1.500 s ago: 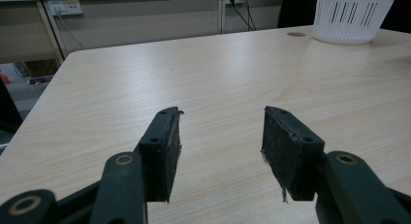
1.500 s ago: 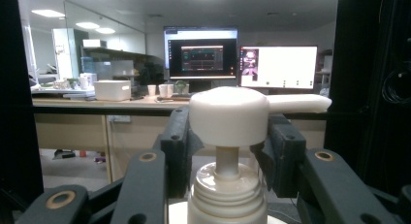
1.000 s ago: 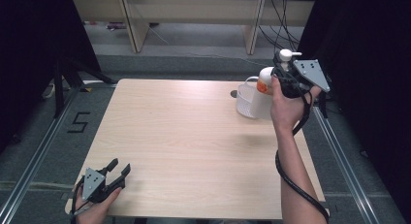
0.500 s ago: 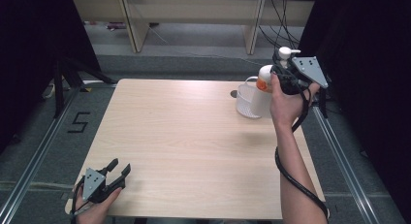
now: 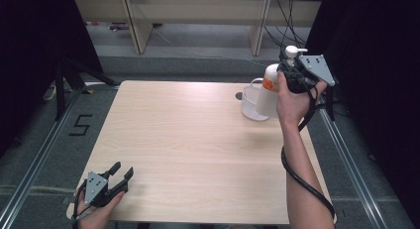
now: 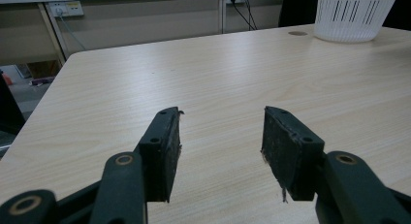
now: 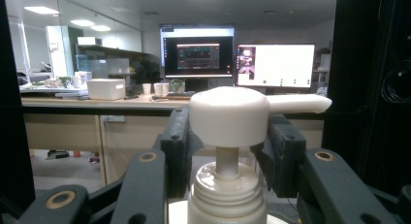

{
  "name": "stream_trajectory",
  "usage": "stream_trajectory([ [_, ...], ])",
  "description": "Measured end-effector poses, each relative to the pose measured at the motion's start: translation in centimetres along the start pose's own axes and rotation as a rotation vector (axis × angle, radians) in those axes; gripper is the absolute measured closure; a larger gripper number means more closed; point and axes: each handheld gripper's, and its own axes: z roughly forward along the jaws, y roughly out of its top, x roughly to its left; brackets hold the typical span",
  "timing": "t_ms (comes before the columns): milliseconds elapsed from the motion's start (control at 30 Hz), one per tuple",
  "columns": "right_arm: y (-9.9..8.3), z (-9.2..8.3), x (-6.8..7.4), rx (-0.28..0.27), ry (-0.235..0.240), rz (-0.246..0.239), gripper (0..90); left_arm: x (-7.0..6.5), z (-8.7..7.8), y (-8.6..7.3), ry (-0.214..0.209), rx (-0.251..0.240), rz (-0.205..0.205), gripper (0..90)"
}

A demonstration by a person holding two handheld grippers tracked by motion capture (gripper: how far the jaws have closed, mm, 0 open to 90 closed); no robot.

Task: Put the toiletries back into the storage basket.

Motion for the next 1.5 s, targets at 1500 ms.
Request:
stream_trajectory([
  [1500, 0.4, 3.8, -0.4, 0.022, -0.022, -0.006, 60.4, 0.0, 0.0, 0.0, 0.0, -0.004, 0.0, 47.6],
])
